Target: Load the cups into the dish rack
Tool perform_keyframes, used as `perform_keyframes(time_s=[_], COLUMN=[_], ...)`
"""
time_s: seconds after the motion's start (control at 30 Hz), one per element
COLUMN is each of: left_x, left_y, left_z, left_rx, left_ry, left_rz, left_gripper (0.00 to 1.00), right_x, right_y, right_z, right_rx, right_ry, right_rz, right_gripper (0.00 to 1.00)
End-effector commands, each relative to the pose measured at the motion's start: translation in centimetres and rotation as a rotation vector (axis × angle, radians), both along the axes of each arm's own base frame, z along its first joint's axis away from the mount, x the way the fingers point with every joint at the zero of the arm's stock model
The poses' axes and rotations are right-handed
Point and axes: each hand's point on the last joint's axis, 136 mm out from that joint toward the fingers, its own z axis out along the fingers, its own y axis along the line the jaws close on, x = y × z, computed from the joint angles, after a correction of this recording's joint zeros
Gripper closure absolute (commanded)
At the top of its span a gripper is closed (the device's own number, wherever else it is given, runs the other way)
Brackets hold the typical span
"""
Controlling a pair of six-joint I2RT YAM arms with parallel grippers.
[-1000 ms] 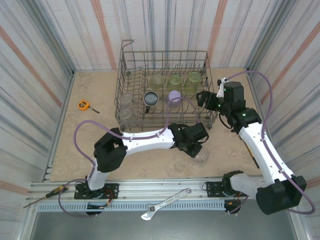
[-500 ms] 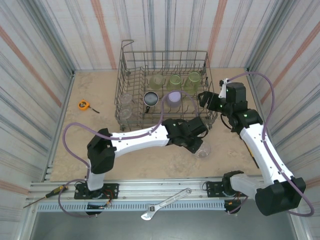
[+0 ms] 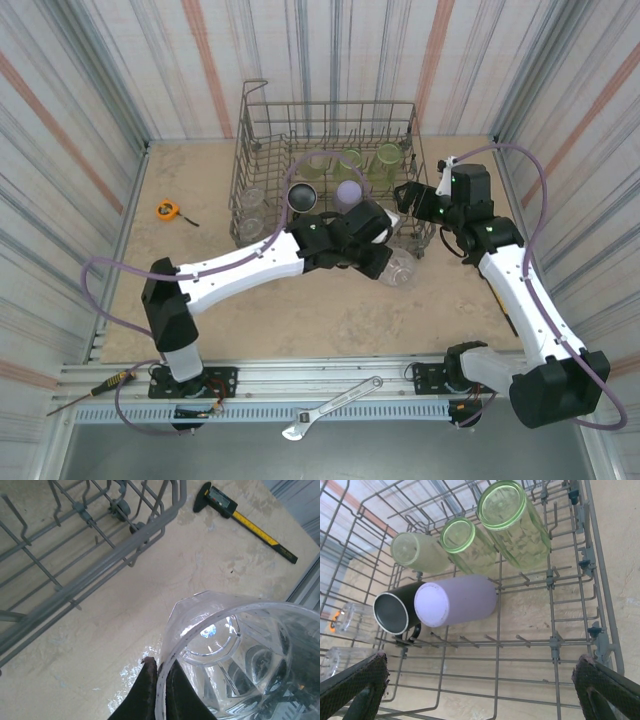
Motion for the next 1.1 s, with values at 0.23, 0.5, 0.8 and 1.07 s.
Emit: perform_keyframes(time_s=[0.23, 0.5, 0.8, 1.07], left_x=[2.0, 5.2, 8.6, 12.6], left_y=[4.6, 9.1, 13.4, 17.0], left_z=[7.2, 11.1, 12.8, 12.3], left_rx=[-0.122, -0.183, -0.256, -0.335], left_ry=[-0.085, -0.148, -0.147, -0.068], left_rz=[0.054, 0.138, 0.214, 0.277], left_gripper=[1.0, 1.0, 1.0, 1.0], right_x=[0.4, 0.6, 0.5, 0.4], right_y=[0.5, 1.0, 2.2, 3.4], right_z=[1.1, 2.2, 3.3, 4.4], right_rx=[0.054, 0.085, 0.146, 0.234], right_ry=[-0.015, -0.049, -0.08, -0.112], right_rz=[0.014, 0.032, 0.082, 0.128], right_gripper=[0.01, 0.01, 0.01, 0.01])
